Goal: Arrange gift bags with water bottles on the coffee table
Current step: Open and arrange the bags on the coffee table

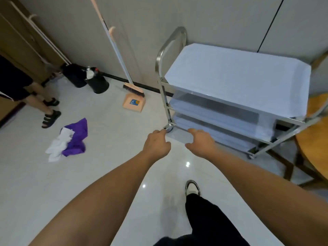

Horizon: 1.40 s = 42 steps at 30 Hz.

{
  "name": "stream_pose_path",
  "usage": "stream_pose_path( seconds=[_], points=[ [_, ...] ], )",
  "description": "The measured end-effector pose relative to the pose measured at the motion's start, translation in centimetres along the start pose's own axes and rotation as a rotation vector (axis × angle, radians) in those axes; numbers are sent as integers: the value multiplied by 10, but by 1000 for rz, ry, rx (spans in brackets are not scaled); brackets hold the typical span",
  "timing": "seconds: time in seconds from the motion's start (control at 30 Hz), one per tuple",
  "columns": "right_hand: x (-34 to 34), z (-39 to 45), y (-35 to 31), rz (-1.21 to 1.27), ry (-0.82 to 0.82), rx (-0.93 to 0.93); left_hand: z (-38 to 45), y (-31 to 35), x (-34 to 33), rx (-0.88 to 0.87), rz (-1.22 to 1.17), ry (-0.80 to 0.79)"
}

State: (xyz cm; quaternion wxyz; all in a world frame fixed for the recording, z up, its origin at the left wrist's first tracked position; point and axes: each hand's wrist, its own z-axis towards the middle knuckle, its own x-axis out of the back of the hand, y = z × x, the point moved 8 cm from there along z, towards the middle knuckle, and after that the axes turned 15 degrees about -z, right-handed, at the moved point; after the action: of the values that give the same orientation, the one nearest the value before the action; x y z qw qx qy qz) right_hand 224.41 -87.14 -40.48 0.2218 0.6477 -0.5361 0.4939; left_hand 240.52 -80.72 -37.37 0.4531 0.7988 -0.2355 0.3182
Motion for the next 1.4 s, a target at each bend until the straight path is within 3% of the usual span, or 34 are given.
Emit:
stream_pose_path(
  seconds=[0.3,0.53,0.7,0.97,1.17,1.4],
  points=[
    [-17,122,37,122,-140,-162,141,-5,-7,15,133,-159],
    [-100,221,39,174,-161,-247,274,-43,-60,-99,169,-260],
    [-187,324,66,151,-63,-321,375,-110,-138,-265,203,-269],
    [-315,490,132,49,134,-380,515,-176,-269,-468,177,-144],
    [-334,566,156,-72,407,-316,592,-187,-323,-501,109,-37],
    [-330,603,172,-215,499,-328,641,-196,-345,-573,-66,20]
  ],
)
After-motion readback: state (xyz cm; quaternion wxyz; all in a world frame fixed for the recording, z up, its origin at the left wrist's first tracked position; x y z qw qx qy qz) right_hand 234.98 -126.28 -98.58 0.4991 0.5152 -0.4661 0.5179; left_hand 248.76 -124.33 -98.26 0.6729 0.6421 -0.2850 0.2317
